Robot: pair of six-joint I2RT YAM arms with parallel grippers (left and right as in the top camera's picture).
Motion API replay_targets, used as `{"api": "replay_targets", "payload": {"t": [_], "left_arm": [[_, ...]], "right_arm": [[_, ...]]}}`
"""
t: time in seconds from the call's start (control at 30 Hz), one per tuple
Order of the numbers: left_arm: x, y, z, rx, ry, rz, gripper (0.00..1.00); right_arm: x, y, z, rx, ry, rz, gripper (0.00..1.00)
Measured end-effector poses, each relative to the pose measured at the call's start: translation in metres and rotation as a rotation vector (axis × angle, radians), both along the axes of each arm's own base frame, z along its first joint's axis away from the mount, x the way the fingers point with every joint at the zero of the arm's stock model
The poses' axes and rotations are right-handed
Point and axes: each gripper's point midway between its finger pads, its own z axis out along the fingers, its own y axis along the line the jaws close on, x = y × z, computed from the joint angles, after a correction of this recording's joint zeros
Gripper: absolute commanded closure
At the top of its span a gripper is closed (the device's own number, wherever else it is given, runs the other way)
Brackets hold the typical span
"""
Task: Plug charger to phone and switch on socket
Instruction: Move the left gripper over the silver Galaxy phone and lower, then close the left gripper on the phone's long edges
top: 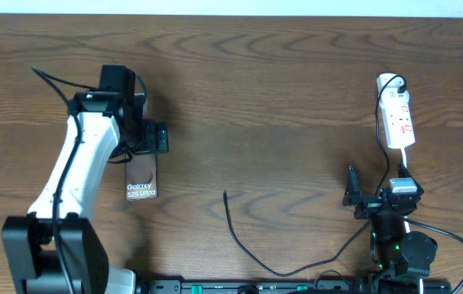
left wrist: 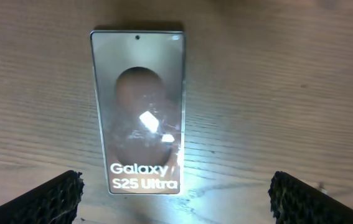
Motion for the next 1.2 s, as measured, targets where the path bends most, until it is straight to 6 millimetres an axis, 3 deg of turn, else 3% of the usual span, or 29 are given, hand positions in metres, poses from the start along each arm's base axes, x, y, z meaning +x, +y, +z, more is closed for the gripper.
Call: {"api": "replay_targets", "payload": {"t": [0.43,0.93,1.2], "left_arm": [[-0.003,0.007,-0.035,0.046,0.116,0.007,0.04],[0.004,0.018,-0.048,0.109,0.107,0.012,0.04],[-0.004,0.018,-0.061,0.109,0.122,0.012,0.04]], "right_arm": [[0.000,0.000,0.000,0.000,0.000,0.000,0.01],[0.000,0.000,0.000,0.000,0.000,0.000,0.01],[0.000,0.000,0.000,0.000,0.000,0.000,0.01]]}}
